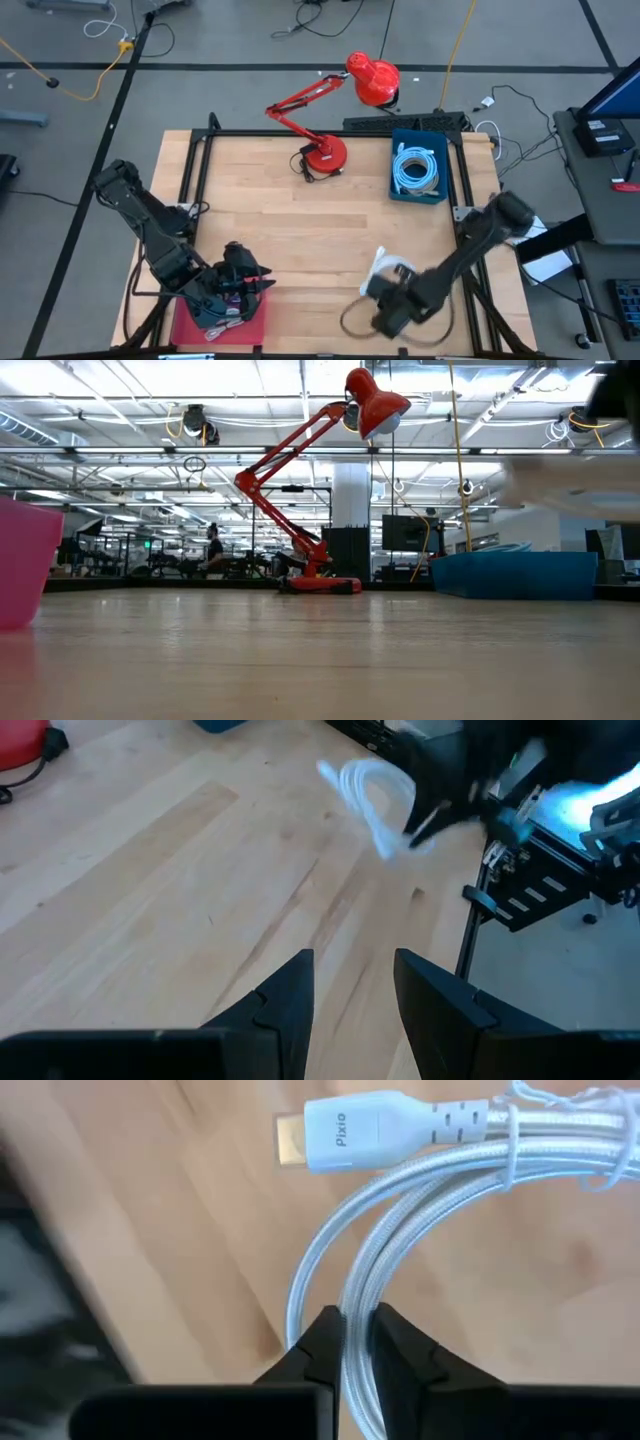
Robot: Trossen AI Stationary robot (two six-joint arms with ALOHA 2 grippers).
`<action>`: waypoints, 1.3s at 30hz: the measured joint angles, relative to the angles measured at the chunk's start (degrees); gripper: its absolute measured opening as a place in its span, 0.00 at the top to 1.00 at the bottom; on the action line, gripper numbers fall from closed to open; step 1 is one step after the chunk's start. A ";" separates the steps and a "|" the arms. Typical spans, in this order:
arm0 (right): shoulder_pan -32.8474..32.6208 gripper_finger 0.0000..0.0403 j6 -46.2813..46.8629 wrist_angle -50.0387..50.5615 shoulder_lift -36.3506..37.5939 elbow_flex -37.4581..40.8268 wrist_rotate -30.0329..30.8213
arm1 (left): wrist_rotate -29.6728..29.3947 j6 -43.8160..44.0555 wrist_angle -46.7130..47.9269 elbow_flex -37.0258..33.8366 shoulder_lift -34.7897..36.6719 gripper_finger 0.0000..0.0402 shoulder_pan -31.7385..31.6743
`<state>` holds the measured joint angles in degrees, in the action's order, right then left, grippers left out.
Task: Sort cables
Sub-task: Put the white usb cable into the blue bin
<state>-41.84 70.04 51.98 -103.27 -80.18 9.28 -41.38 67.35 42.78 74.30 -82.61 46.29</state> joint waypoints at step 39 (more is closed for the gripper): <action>78.31 0.94 -54.07 10.70 24.15 10.07 3.66 | -5.78 9.78 -8.78 -0.04 -4.10 0.65 1.78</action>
<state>36.46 15.97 62.68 -79.12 -70.11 12.94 -47.16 77.13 34.01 74.26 -86.70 48.06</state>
